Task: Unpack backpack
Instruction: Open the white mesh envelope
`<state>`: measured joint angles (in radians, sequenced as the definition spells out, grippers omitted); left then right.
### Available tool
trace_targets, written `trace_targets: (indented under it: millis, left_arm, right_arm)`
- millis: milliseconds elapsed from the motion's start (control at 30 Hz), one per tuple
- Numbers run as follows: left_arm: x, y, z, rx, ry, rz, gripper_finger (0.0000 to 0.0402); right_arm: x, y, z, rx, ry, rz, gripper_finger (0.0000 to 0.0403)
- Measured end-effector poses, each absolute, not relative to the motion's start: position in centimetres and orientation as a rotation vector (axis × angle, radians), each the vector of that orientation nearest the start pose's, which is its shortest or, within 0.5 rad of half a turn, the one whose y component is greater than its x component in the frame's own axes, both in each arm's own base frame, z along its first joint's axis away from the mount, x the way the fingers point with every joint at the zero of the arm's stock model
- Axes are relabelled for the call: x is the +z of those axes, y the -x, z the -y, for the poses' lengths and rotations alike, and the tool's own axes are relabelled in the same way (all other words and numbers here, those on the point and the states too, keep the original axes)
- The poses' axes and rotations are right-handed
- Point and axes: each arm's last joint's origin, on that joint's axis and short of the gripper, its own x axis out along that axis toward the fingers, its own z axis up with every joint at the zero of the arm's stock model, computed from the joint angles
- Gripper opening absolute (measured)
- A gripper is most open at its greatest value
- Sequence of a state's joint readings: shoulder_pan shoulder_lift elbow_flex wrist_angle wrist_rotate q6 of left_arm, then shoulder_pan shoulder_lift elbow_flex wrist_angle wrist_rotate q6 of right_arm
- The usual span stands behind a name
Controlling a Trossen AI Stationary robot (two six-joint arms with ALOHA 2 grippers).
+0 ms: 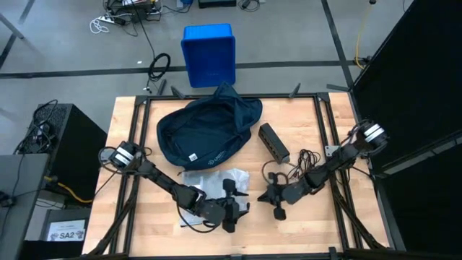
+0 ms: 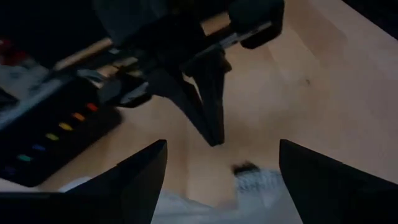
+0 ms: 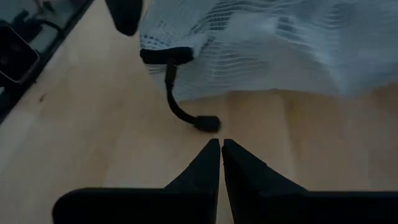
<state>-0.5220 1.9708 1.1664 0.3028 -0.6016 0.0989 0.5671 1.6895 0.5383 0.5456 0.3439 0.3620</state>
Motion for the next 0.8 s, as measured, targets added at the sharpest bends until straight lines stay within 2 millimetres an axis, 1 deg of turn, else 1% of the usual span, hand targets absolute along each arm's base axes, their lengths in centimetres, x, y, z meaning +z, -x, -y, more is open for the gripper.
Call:
trace_targets:
  millis: [133, 267, 367, 500, 667, 800]
  left_arm:
    - [16.4, -36.8, 19.4, 0.042, -0.374, -0.454, 0.028]
    - [16.2, -36.6, 19.5, 0.04, -0.38, -0.472, 0.028]
    - [16.1, -36.5, 19.7, 0.026, -0.359, -0.477, 0.028]
    - [16.0, -36.4, 19.9, -0.029, -0.299, -0.493, 0.028]
    - [16.0, -36.3, 20.1, -0.044, -0.29, -0.494, 0.028]
    - [16.0, -36.3, 20.2, -0.049, -0.287, -0.494, 0.028]
  right_arm:
    - [10.7, -26.1, -15.2, 0.116, -0.051, -0.579, 0.0001]
    - [10.5, -27.2, -15.5, 0.114, -0.024, -0.578, 0.0002]
    - [10.9, -27.8, -15.6, 0.143, -0.038, -0.569, 0.0002]
    - [11.7, -28.5, -16.1, 0.24, -0.105, -0.553, 0.0001]
    - [12.7, -29.1, -16.9, 0.318, -0.133, -0.517, 0.0004]
    - [13.2, -29.5, -17.1, 0.335, -0.133, -0.495, 0.0001]
